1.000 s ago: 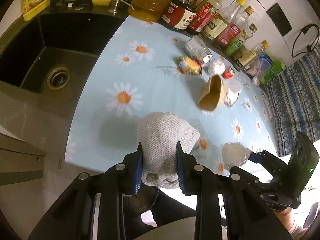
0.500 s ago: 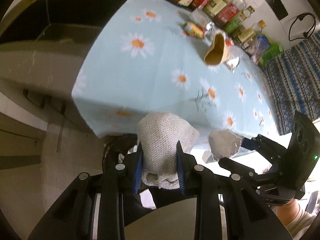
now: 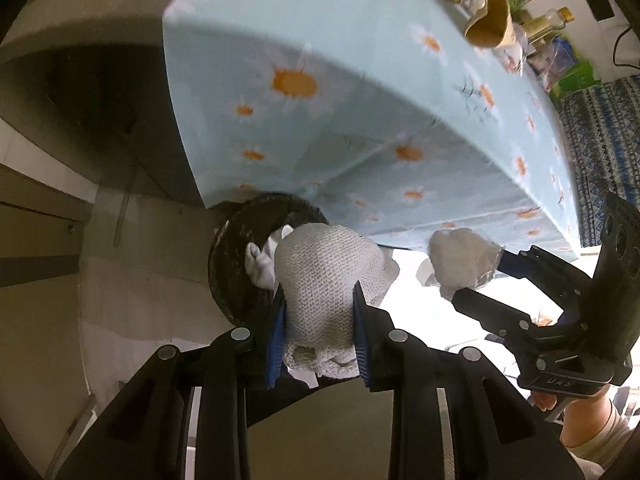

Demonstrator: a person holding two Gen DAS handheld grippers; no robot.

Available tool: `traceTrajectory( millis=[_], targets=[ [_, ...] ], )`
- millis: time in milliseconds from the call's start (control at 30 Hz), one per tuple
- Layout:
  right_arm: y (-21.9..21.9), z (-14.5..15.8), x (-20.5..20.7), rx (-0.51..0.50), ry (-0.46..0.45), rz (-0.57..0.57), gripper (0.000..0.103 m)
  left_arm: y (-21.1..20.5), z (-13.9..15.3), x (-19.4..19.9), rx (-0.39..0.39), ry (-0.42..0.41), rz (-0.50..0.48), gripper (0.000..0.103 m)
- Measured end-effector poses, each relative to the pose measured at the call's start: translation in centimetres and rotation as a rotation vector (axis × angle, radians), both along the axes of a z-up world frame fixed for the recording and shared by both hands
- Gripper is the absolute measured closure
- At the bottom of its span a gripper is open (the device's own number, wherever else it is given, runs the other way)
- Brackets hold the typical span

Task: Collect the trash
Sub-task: 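Open the left tool over the bin while the right tool drops the plastic bag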

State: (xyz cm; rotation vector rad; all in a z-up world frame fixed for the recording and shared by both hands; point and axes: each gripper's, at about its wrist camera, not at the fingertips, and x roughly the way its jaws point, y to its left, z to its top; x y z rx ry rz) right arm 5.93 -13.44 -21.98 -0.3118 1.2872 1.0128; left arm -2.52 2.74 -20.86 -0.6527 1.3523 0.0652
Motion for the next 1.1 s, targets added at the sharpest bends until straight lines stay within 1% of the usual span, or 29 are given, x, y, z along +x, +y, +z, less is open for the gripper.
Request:
traceTrajectory(
  millis=[100,300,400,633,667,733,767,1100],
  targets=[
    [0.2,-0.9,-0.2,-0.008,0.03,-0.004,0.043,-0.3,-1.0,-0.1,-0.008,0.023,-0.016,0.075],
    [-0.3,-2.0,-0.6,-0.02,0.055,-0.02,0.043,-0.6,-1.8,-0.1,-0.01,0.049,-0.029,0.075],
    [-0.2,-2.2,-0.5,-0.023,0.054,-0.026,0.042,-0.7,-2.0,0.1,-0.012,0.06,-0.022,0.074],
    [-0.4,-1.7,-0.3,-0.01,0.052,-0.033,0.042,-0.8,-1.8,0.5,-0.004,0.05,-0.039,0.073],
    [-0.5,-1.8,-0.3,-0.01,0.054,-0.034,0.042,-0.8,-1.7,0.5,-0.002,0.052,-0.037,0.072],
    [-0.6,-1.9,-0.2,-0.009,0.059,-0.044,0.037,-0.6,-1.8,0.6,0.008,0.065,-0.027,0.061],
    [-0.7,-1.9,-0.2,-0.007,0.057,-0.054,0.035,-0.5,-1.7,0.6,0.012,0.065,-0.022,0.06],
    [-0.9,-1.4,0.2,-0.008,0.052,-0.077,0.034,-0.3,-1.9,0.9,-0.002,0.07,-0.028,0.06]
  ],
)
